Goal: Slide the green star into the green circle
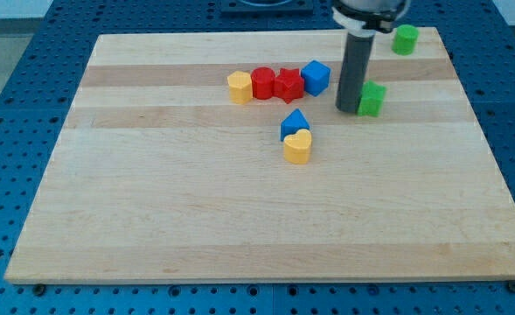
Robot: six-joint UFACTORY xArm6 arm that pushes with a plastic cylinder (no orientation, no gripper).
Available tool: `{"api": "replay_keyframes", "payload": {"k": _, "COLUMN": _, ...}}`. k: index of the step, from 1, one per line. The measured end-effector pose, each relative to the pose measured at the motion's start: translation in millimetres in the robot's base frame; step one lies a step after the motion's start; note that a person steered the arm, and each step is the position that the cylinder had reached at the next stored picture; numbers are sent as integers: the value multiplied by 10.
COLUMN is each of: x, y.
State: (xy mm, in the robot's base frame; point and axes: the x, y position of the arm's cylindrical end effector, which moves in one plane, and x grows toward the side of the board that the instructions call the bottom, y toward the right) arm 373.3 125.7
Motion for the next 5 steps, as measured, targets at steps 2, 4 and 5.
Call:
{"api": "replay_keyframes", "payload": {"k": 2, "x": 227, "y": 392}}
{"api": "replay_keyframes", "payload": {"k": 4, "x": 255, "y": 507}}
{"api": "replay_keyframes", "payload": {"k": 5, "x": 194, "y": 521}}
